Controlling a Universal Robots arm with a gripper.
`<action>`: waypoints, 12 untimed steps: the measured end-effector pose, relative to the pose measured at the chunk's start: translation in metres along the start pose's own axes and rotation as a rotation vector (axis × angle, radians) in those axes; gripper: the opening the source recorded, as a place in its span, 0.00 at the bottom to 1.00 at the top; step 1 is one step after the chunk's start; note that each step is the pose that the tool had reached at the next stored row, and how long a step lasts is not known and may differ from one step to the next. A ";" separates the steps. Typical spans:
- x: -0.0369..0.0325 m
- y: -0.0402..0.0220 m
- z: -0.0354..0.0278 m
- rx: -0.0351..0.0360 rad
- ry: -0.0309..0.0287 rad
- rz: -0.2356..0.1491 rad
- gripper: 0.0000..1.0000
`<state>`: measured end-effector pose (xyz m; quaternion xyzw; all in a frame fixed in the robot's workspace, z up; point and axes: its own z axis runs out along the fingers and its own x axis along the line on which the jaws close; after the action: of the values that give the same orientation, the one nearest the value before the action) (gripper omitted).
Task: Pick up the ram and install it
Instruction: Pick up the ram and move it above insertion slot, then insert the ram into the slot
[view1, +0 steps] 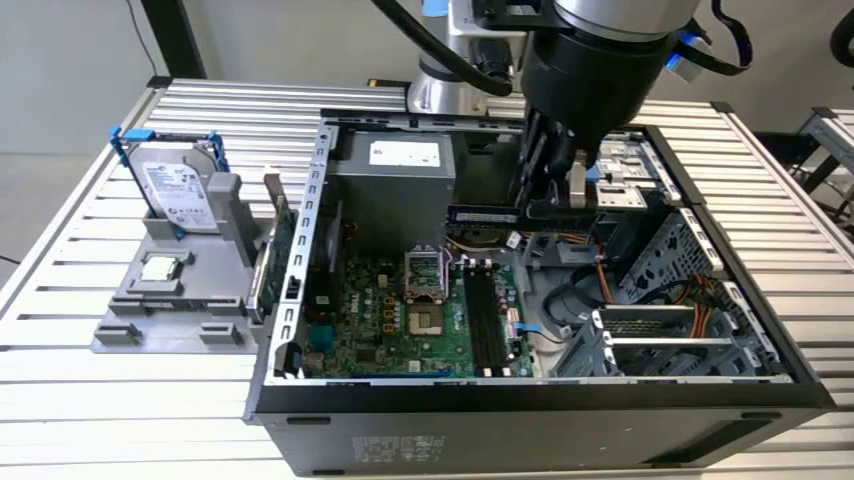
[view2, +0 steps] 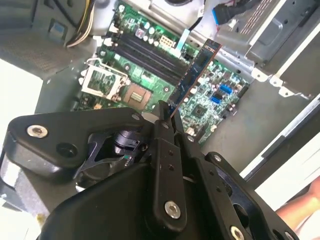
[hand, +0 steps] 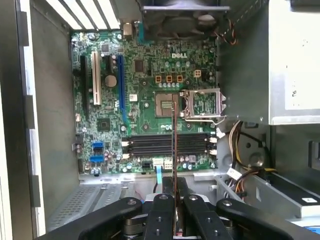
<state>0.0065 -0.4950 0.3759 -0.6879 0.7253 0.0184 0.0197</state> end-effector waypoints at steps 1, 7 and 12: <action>-0.0021 -0.0008 0.0003 0.0000 -0.0001 0.000 0.00; -0.0176 -0.0023 0.0014 0.0001 0.0004 0.000 0.00; -0.0251 -0.0054 0.0018 0.0001 0.0003 0.000 0.00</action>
<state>0.0131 -0.4702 0.3755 -0.6879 0.7253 0.0183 0.0196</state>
